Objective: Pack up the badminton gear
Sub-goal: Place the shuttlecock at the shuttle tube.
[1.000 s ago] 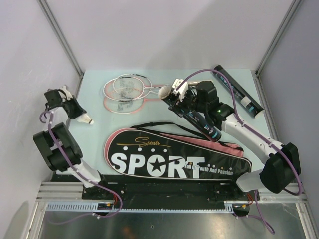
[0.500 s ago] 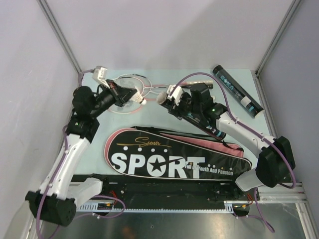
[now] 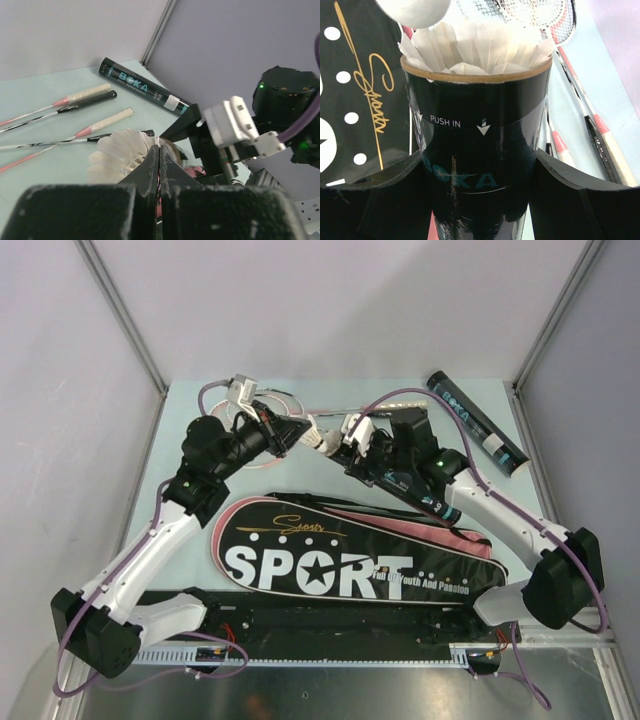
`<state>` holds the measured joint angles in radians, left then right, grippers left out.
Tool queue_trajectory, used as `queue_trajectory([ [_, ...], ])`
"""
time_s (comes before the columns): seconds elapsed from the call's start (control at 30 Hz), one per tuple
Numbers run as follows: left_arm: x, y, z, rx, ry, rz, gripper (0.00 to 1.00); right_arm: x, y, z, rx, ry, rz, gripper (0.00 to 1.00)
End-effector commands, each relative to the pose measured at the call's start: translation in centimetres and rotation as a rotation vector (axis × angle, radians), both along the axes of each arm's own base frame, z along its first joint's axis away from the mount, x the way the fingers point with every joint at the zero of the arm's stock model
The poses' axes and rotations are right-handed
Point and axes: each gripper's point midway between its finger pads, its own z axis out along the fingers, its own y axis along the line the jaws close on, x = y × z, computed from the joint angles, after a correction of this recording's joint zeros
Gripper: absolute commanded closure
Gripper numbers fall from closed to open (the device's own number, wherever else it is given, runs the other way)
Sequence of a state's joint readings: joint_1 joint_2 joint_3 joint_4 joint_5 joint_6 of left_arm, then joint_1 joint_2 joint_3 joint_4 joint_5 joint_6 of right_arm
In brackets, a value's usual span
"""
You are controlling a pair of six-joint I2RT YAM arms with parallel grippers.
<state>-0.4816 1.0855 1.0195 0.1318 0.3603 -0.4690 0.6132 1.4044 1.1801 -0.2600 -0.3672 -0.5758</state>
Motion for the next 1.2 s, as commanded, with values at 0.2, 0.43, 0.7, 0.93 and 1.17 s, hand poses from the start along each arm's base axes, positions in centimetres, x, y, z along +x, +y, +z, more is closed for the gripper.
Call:
queue_trajectory([
  [0.2,0.3,-2.6,2.0,-0.086,-0.059,-0.05,1.0,-1.6,-0.2,4.3,0.078,-0.065,0.033,0.79],
  [0.43,-0.5,-5.8,0.4,-0.11,-0.001,-0.138,1.0,-0.7,-0.9,6.8,0.176,-0.105,-0.04,0.79],
  [0.7,-2.7,-8.9,-0.3,-0.298,0.081,-0.299,1.0,-0.5,-2.5,7.4,0.214,-0.154,-0.1,0.8],
  [0.93,-4.6,-8.0,1.8,-0.281,-0.024,-0.365,0.0,-0.7,-3.9,6.9,0.184,-0.167,-0.125,0.8],
  [1.17,-3.6,-5.3,3.3,-0.303,0.034,-0.397,0.34,-0.7,-4.6,5.7,0.127,-0.157,-0.138,0.81],
])
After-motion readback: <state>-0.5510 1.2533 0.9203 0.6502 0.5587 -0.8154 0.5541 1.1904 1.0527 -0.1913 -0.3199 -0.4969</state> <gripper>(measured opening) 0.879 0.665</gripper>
